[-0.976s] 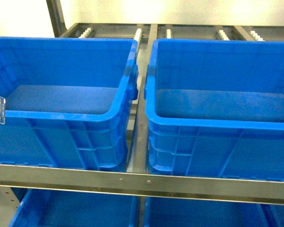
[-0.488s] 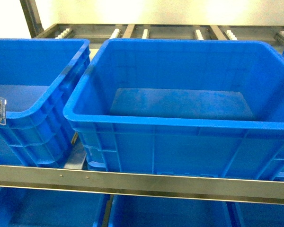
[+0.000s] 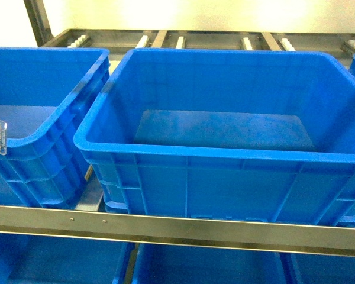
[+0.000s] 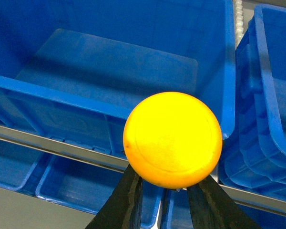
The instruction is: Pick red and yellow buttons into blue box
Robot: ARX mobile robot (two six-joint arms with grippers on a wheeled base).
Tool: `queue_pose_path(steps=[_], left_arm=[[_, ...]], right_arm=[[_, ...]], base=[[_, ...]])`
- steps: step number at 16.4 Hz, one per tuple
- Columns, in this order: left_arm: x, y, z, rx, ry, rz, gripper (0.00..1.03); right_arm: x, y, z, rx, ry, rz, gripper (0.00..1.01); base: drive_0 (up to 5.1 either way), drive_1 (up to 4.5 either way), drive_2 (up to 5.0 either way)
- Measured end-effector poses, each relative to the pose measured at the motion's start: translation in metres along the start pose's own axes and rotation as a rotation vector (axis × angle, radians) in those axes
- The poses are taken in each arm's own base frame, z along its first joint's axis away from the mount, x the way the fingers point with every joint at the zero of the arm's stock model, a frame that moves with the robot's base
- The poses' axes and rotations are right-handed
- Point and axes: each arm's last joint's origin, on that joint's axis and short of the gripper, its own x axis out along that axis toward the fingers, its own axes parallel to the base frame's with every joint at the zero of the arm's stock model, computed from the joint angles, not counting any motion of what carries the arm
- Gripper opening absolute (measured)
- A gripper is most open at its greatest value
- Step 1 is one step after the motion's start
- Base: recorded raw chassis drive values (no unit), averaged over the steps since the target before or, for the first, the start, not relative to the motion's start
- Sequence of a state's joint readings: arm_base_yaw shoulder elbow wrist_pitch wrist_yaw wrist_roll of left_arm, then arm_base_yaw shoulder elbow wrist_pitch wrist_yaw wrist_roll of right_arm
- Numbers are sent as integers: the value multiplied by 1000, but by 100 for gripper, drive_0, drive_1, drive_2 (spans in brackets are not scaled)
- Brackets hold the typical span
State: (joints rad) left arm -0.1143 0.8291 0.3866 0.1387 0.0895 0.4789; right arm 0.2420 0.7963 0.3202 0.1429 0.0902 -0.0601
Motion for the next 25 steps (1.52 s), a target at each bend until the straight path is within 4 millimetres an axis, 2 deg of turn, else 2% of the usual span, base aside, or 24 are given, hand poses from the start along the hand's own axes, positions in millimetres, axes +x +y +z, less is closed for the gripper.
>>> queue_pose_path(steps=[8, 14, 20, 22, 23, 25], left_arm=[[0, 0, 0, 0, -1, 0, 33], [0, 0, 0, 0, 0, -1, 33], [1, 0, 0, 0, 4, -2, 33], [1, 0, 0, 0, 3, -2, 33], [1, 0, 0, 0, 3, -2, 33], [1, 0, 0, 0, 3, -2, 33]], right_arm=[[0, 0, 0, 0, -1, 0, 20], [0, 0, 0, 0, 0, 0, 20], [0, 0, 0, -1, 1, 5, 20], [2, 2, 14, -10, -23, 40, 20], [5, 5, 32, -18, -55, 75, 20], [15, 11, 53, -27, -75, 134, 20]], base=[[3, 63, -57], [5, 347, -337], [0, 0, 0], [0, 0, 0], [0, 0, 0], [0, 0, 0]])
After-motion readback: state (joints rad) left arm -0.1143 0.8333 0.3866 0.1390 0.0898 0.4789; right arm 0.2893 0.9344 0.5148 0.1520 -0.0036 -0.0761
